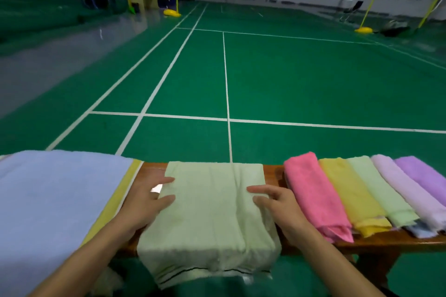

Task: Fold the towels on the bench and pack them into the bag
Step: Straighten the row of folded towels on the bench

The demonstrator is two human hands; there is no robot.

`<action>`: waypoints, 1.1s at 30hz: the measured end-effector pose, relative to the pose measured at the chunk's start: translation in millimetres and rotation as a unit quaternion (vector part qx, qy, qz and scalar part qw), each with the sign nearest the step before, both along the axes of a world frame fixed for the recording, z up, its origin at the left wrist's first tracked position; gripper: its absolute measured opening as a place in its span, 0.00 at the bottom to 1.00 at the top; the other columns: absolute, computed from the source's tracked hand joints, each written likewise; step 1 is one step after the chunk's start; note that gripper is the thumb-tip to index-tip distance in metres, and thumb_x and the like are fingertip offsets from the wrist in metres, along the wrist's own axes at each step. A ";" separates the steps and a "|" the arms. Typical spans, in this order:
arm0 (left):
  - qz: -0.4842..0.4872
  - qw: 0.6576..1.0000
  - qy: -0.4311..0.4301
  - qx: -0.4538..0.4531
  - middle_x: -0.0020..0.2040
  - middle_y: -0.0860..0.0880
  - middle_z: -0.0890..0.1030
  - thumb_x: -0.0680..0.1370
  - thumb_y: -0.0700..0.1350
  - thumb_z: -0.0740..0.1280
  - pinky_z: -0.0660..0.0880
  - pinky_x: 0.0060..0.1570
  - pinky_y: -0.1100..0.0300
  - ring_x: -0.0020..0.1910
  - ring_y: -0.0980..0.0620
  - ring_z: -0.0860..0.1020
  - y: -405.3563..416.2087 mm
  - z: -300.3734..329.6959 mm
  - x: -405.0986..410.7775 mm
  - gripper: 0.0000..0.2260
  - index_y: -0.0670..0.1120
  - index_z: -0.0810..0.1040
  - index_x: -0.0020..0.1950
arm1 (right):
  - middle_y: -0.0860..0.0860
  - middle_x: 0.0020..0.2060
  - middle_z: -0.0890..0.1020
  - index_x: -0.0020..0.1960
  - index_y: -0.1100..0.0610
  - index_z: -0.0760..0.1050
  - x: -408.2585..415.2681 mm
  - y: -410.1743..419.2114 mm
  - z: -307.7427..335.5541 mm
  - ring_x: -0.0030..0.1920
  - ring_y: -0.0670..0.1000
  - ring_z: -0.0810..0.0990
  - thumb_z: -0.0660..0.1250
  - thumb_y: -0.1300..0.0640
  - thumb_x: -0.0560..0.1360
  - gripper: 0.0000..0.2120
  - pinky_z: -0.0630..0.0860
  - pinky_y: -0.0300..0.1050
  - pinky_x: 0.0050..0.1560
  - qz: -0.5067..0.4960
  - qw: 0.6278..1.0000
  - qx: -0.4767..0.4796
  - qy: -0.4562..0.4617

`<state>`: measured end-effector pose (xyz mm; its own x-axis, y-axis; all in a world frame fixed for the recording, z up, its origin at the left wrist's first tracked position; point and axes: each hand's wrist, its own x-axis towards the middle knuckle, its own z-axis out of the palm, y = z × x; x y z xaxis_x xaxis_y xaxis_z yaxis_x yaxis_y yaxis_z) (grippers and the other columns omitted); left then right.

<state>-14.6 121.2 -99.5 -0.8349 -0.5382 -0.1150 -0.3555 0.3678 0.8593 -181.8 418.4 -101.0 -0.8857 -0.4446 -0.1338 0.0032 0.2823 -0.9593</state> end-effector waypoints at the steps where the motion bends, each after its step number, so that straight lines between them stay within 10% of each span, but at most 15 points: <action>1: 0.005 1.000 0.007 0.022 0.66 0.53 0.79 0.78 0.37 0.76 0.75 0.44 0.76 0.51 0.68 0.80 3.2 2.3 3.4 0.16 0.48 0.83 0.65 | 0.56 0.53 0.87 0.54 0.50 0.88 -0.5 -0.1 3.0 0.56 0.69 0.81 0.72 0.66 0.78 0.13 0.76 0.65 0.61 0.006 1.000 0.004 -0.002; 4: 0.025 0.994 0.035 0.100 0.59 0.48 0.84 0.78 0.36 0.75 0.78 0.38 0.71 0.44 0.67 0.84 6.6 16.5 13.1 0.11 0.45 0.86 0.59 | 0.52 0.51 0.88 0.52 0.49 0.89 0.7 0.9 13.5 0.48 0.57 0.84 0.71 0.66 0.79 0.13 0.80 0.63 0.58 0.016 1.000 -0.006 -0.004; 8: 0.041 0.986 0.062 0.150 0.54 0.45 0.87 0.74 0.48 0.81 0.78 0.39 0.57 0.47 0.48 0.84 -14.7 52.0 16.9 0.08 0.51 0.89 0.52 | 0.46 0.50 0.89 0.51 0.52 0.89 -6.8 7.4 33.0 0.48 0.45 0.84 0.70 0.67 0.80 0.13 0.77 0.34 0.46 0.020 0.996 -0.037 0.075; 14: 0.028 0.967 0.163 0.194 0.45 0.40 0.81 0.69 0.44 0.81 0.76 0.40 0.52 0.37 0.43 0.74 -28.8 94.6 19.9 0.20 0.46 0.87 0.60 | 0.52 0.48 0.89 0.53 0.52 0.88 -21.4 21.9 70.2 0.49 0.51 0.84 0.69 0.64 0.82 0.11 0.79 0.45 0.51 -0.004 0.989 -0.123 0.086; 17: 0.025 0.970 0.198 0.142 0.43 0.36 0.78 0.71 0.41 0.80 0.76 0.48 0.43 0.43 0.42 0.75 -30.7 108.5 19.6 0.16 0.47 0.88 0.58 | 0.60 0.45 0.86 0.55 0.49 0.88 -25.5 22.3 88.0 0.44 0.56 0.76 0.71 0.61 0.81 0.10 0.71 0.53 0.46 0.004 0.984 -0.132 0.120; 25: 0.022 0.961 0.226 -0.155 0.37 0.62 0.84 0.74 0.42 0.80 0.74 0.38 0.71 0.35 0.62 0.78 -48.2 171.1 15.1 0.09 0.50 0.89 0.53 | 0.60 0.48 0.88 0.62 0.54 0.86 -35.2 17.0 167.9 0.46 0.50 0.82 0.73 0.63 0.79 0.12 0.80 0.51 0.54 0.056 0.966 -0.150 0.202; 29: 0.036 0.952 0.219 -0.211 0.41 0.62 0.85 0.73 0.48 0.80 0.79 0.41 0.60 0.40 0.61 0.81 -54.0 171.8 9.6 0.08 0.52 0.89 0.52 | 0.42 0.41 0.88 0.63 0.59 0.84 -39.1 14.6 173.1 0.40 0.39 0.82 0.76 0.65 0.76 0.16 0.78 0.34 0.48 0.033 0.952 -0.120 0.279; 33: 0.013 0.959 0.180 -0.218 0.42 0.51 0.86 0.69 0.47 0.83 0.83 0.44 0.52 0.41 0.48 0.84 -61.2 160.9 3.3 0.14 0.52 0.88 0.54 | 0.46 0.49 0.88 0.63 0.58 0.84 -48.9 15.3 159.4 0.43 0.37 0.84 0.80 0.63 0.73 0.19 0.80 0.33 0.51 -0.032 0.934 -0.029 0.354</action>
<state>-11.3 60.0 61.4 -0.7645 -0.4905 0.4184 -0.0790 0.7154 0.6943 -230.6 433.8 58.4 -0.7683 -0.3766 0.5175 -0.6224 0.2507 -0.7415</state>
